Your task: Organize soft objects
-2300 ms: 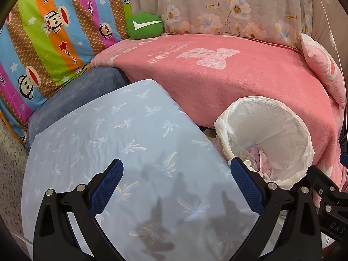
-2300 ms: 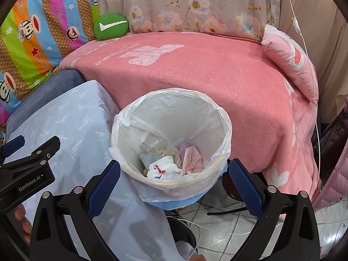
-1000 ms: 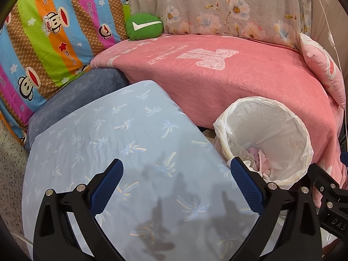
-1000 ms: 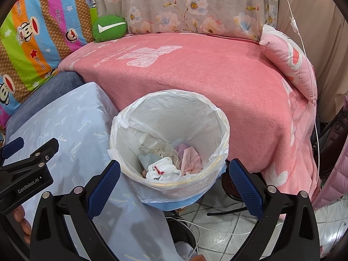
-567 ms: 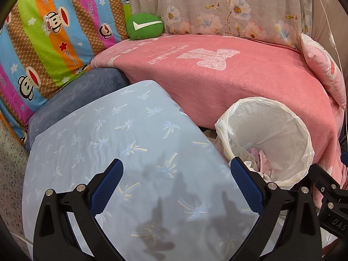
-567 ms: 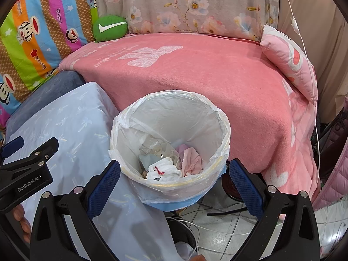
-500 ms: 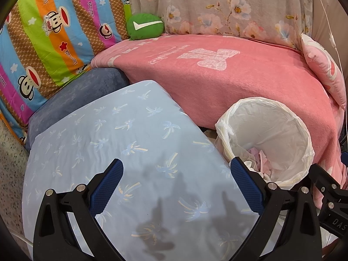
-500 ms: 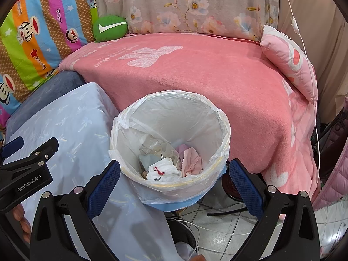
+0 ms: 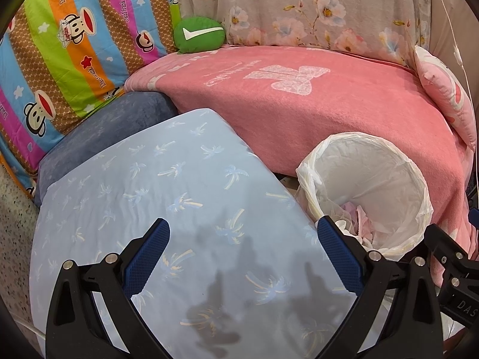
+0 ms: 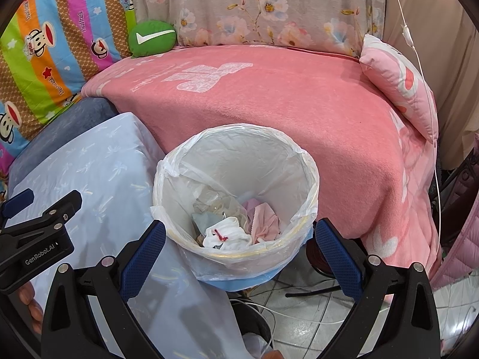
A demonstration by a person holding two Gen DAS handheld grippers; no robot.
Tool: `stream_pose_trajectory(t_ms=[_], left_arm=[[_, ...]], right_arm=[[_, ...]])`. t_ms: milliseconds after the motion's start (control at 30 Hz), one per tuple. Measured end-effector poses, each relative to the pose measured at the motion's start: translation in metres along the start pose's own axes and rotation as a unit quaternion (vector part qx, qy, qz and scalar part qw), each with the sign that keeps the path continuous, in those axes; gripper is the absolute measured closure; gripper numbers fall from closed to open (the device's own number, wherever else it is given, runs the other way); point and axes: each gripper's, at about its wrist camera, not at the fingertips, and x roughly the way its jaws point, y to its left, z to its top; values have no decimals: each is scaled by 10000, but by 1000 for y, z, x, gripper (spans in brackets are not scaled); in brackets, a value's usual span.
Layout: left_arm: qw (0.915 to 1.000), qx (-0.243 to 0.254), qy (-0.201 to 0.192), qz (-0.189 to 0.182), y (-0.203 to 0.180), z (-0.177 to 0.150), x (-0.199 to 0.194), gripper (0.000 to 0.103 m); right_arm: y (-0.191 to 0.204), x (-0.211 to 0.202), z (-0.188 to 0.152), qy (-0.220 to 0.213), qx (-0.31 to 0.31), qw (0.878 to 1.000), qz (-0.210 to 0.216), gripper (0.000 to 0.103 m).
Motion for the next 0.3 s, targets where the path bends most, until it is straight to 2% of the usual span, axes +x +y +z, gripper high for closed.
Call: stream_pose_trajectory(t_ms=[300], left_arm=[[9999, -7, 102, -73, -2, -4, 4, 8]], right_arm=[[1, 1, 1, 7, 3, 10000, 4, 5]])
